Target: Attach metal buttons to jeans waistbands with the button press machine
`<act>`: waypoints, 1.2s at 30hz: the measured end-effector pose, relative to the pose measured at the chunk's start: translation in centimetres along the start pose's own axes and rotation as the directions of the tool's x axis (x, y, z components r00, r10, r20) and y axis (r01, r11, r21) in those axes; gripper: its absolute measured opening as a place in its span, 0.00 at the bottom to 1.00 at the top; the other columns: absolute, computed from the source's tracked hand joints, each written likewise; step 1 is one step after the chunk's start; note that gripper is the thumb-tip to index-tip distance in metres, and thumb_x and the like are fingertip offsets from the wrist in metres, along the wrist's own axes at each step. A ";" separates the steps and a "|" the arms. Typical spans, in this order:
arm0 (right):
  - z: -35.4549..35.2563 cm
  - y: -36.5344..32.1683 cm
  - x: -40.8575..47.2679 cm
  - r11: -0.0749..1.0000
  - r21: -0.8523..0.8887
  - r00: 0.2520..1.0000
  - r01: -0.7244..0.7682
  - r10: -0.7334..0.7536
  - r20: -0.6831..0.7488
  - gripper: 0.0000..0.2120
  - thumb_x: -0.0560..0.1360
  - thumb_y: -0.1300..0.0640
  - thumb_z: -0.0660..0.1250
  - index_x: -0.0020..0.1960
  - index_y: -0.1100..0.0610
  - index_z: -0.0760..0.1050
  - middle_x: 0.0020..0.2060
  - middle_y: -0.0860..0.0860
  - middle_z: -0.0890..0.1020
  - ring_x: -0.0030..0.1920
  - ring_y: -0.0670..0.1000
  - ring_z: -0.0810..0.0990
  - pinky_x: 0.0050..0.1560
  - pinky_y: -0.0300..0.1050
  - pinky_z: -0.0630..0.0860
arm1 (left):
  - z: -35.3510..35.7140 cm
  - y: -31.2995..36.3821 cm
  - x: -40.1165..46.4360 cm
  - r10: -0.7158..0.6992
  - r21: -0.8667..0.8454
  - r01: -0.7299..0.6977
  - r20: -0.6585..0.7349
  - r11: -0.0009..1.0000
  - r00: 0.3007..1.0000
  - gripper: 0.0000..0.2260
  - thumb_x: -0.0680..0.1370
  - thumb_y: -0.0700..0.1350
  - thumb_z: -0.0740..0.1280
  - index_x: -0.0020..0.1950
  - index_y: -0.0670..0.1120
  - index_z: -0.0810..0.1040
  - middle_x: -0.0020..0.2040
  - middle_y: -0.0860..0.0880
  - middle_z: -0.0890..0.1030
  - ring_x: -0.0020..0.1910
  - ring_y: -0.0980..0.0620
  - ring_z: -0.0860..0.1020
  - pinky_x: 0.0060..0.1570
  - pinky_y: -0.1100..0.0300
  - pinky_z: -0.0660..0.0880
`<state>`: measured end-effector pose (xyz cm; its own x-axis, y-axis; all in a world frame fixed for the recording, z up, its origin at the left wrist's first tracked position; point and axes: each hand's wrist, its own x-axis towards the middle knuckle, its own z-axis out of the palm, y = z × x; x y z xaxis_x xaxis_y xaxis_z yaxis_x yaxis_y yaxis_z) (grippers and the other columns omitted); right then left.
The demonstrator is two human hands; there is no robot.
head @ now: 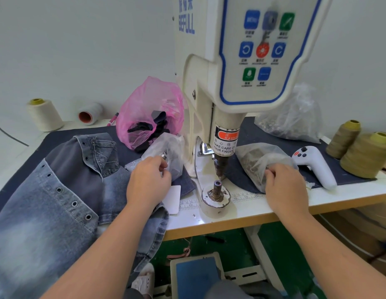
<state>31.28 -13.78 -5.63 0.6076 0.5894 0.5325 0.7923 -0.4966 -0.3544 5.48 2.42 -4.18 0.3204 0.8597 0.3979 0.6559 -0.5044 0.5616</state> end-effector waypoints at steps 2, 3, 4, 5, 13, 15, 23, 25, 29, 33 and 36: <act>-0.1 -0.1 -0.1 1.000 0.011 1.000 -0.004 0.004 0.001 0.08 0.80 0.59 0.64 0.44 0.59 0.78 0.37 0.52 0.77 0.40 0.54 0.73 0.44 0.51 0.69 | 0.0 0.0 0.0 -0.005 0.002 0.005 0.008 1.000 1.000 0.07 0.76 0.41 0.64 0.52 0.46 0.79 0.48 0.50 0.79 0.47 0.48 0.76 0.46 0.50 0.75; -0.1 -0.1 -0.1 1.000 0.018 1.000 -0.005 0.005 0.002 0.07 0.79 0.59 0.64 0.44 0.59 0.78 0.37 0.52 0.78 0.40 0.54 0.74 0.44 0.51 0.70 | 0.0 0.0 0.0 -0.009 0.002 0.009 0.010 1.000 1.000 0.07 0.76 0.41 0.64 0.52 0.46 0.79 0.48 0.50 0.79 0.47 0.48 0.76 0.46 0.50 0.75; -0.2 -0.1 -0.1 1.000 0.027 1.000 -0.007 0.007 0.002 0.07 0.79 0.60 0.65 0.44 0.59 0.78 0.37 0.53 0.78 0.40 0.54 0.74 0.44 0.52 0.71 | 0.0 0.0 0.1 -0.010 0.004 0.010 0.011 1.000 1.000 0.07 0.76 0.41 0.64 0.52 0.46 0.79 0.48 0.50 0.79 0.47 0.48 0.76 0.46 0.50 0.75; -0.2 -0.1 -0.1 0.999 0.039 1.000 -0.010 0.010 0.001 0.06 0.79 0.60 0.65 0.44 0.59 0.78 0.38 0.53 0.79 0.41 0.54 0.74 0.44 0.52 0.71 | -0.1 0.1 0.1 -0.009 0.006 0.009 0.012 1.000 1.000 0.07 0.76 0.41 0.64 0.52 0.46 0.79 0.48 0.50 0.79 0.46 0.48 0.76 0.45 0.50 0.75; -0.4 -0.1 -0.2 0.984 0.157 0.997 -0.081 0.079 0.019 0.04 0.77 0.62 0.67 0.50 0.55 0.78 0.42 0.50 0.80 0.44 0.53 0.77 0.46 0.51 0.76 | -0.1 0.1 0.0 -0.007 0.008 0.007 0.011 1.000 1.000 0.07 0.76 0.40 0.64 0.52 0.45 0.79 0.47 0.50 0.79 0.46 0.48 0.76 0.45 0.50 0.75; -0.4 0.0 -0.2 0.974 0.193 0.992 -0.122 0.117 0.041 0.05 0.77 0.62 0.67 0.50 0.53 0.77 0.42 0.48 0.79 0.44 0.51 0.77 0.45 0.49 0.76 | 0.0 0.0 0.0 -0.011 0.002 0.011 0.007 1.000 1.000 0.07 0.76 0.40 0.64 0.52 0.45 0.79 0.47 0.50 0.79 0.45 0.48 0.76 0.45 0.51 0.74; -0.7 0.0 0.3 0.978 0.165 0.985 -0.124 0.102 0.139 0.04 0.77 0.61 0.68 0.49 0.53 0.78 0.42 0.47 0.79 0.44 0.50 0.76 0.45 0.45 0.71 | -0.1 0.0 0.0 -0.009 0.001 0.009 0.010 1.000 1.000 0.07 0.76 0.40 0.64 0.51 0.45 0.79 0.46 0.50 0.80 0.45 0.47 0.76 0.44 0.51 0.74; -0.8 -0.2 0.7 0.991 0.091 0.981 -0.096 0.079 0.176 0.04 0.77 0.60 0.67 0.49 0.55 0.80 0.44 0.49 0.78 0.46 0.51 0.75 0.46 0.46 0.70 | -0.1 0.0 0.0 -0.004 0.003 0.004 0.012 1.000 1.000 0.07 0.76 0.40 0.64 0.51 0.44 0.80 0.46 0.49 0.80 0.45 0.47 0.76 0.45 0.50 0.75; -1.6 0.0 1.5 0.998 -0.060 0.975 0.007 0.006 0.223 0.10 0.79 0.61 0.62 0.49 0.61 0.81 0.44 0.52 0.74 0.46 0.52 0.71 0.46 0.46 0.67 | 0.0 0.0 0.0 -0.002 0.011 0.002 0.016 1.000 1.000 0.07 0.76 0.40 0.64 0.51 0.44 0.80 0.46 0.49 0.80 0.46 0.47 0.76 0.45 0.49 0.75; -3.0 0.2 2.2 0.962 -0.245 0.975 0.119 -0.067 0.210 0.11 0.77 0.62 0.61 0.50 0.62 0.83 0.48 0.55 0.75 0.50 0.56 0.70 0.47 0.47 0.65 | 0.0 0.0 0.1 -0.001 0.017 0.000 0.018 1.000 1.000 0.07 0.76 0.40 0.64 0.51 0.45 0.80 0.47 0.49 0.80 0.46 0.47 0.76 0.45 0.50 0.75; -3.3 -0.2 2.7 0.900 -0.388 0.937 0.198 -0.058 0.345 0.12 0.78 0.56 0.60 0.52 0.52 0.82 0.53 0.51 0.74 0.56 0.55 0.70 0.50 0.49 0.66 | 0.1 0.0 0.1 0.002 0.023 -0.003 0.016 1.000 1.000 0.07 0.76 0.40 0.64 0.51 0.45 0.80 0.47 0.49 0.80 0.46 0.47 0.76 0.44 0.51 0.75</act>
<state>32.57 -14.21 -1.57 0.5426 0.8008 0.2536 0.8122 -0.5772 0.0849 5.55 2.54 -4.22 0.3330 0.8597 0.3873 0.6705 -0.5047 0.5438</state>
